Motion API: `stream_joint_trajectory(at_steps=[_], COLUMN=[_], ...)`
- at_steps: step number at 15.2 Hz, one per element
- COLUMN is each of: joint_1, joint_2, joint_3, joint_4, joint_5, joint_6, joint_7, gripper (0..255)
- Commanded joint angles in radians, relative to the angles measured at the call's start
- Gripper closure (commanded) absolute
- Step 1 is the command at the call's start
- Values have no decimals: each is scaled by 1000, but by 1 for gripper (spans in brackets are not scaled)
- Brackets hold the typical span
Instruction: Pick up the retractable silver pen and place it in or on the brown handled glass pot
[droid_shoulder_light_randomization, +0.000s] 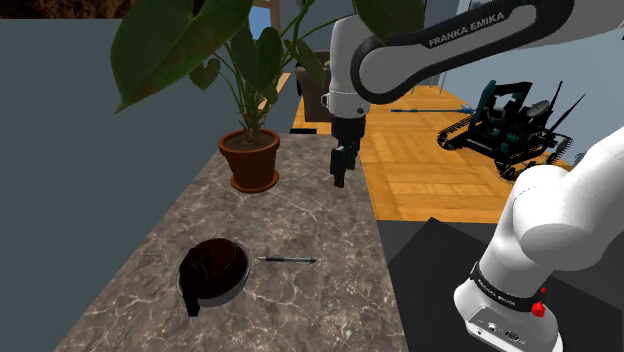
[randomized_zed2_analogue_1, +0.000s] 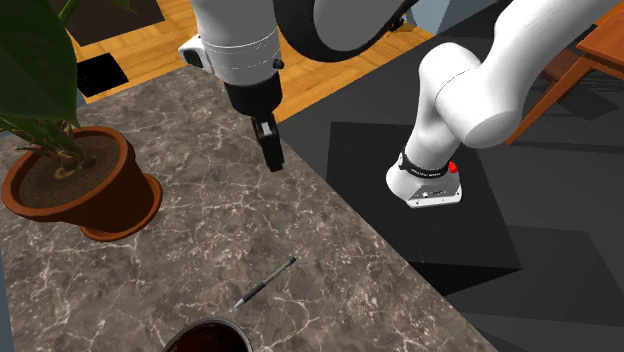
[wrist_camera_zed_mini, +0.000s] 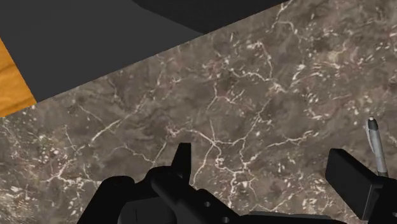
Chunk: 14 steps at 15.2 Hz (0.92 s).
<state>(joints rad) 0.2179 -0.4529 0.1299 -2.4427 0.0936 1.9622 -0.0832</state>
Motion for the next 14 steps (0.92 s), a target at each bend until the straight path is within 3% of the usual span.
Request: stream_joint_trajectory(at_steps=[1,14], joint_1=[24,164], joint_2=[46,357], joint_3=[22,179], joint_4=[9,132], joint_5=[13,36], joint_6=[40,248], joint_7=[-8,-26], gripper=[0,0])
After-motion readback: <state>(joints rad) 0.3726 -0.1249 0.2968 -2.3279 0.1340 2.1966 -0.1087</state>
